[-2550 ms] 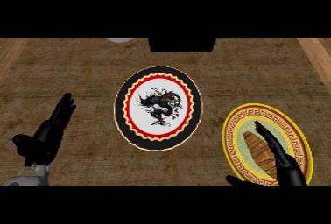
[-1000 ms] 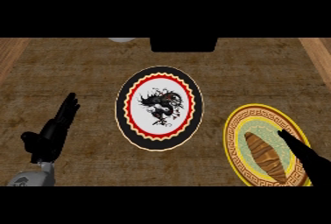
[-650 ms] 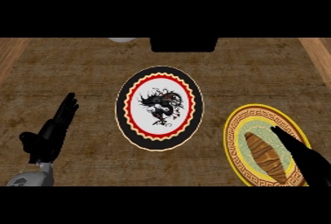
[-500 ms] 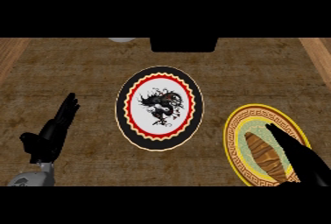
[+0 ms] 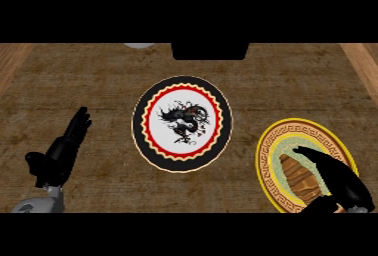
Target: Pick the croissant from the plate and place it in the plate
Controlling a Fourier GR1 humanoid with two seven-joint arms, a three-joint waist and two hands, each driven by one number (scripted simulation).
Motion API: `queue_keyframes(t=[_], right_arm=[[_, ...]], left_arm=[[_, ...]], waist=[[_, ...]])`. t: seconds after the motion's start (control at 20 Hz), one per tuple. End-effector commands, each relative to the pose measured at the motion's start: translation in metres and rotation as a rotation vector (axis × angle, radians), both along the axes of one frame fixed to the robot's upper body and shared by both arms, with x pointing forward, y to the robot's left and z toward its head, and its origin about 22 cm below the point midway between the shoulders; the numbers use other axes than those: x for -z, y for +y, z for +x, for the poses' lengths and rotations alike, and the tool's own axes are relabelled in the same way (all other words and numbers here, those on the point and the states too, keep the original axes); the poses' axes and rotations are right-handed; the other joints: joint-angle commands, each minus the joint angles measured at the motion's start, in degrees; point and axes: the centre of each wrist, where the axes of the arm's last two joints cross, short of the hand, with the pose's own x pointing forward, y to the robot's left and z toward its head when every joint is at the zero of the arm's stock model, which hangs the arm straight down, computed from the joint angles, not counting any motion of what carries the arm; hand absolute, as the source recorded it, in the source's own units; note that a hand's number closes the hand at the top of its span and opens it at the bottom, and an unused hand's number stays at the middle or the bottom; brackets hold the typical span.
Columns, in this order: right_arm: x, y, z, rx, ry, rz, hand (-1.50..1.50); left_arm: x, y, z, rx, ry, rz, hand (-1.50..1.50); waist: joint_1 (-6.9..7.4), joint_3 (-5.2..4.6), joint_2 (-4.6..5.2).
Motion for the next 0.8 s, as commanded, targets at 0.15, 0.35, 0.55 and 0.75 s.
queue_keyframes(t=[0.15,0.35,0.55,0.75], right_arm=[[0.012,0.016,0.013,-0.087,0.022,0.032,1.50],[0.012,0.007,-0.009,-0.113,-0.020,0.036,1.50],[0.004,-0.002,0.002,-0.012,-0.097,0.014,1.50],[0.015,0.002,-0.024,0.192,-0.129,-0.035,1.50]], left_arm=[[0.007,-0.012,-0.006,-0.009,-0.008,0.012,0.00],[-0.003,0.002,0.001,-0.013,-0.015,0.005,0.00],[-0.002,0.010,0.003,-0.003,-0.020,0.006,0.00],[-0.003,0.003,-0.011,-0.010,-0.011,0.000,0.00]], waist=[[0.02,0.32,0.17],[-0.25,0.32,0.13],[-0.30,0.31,0.14],[-0.35,0.32,-0.01]])
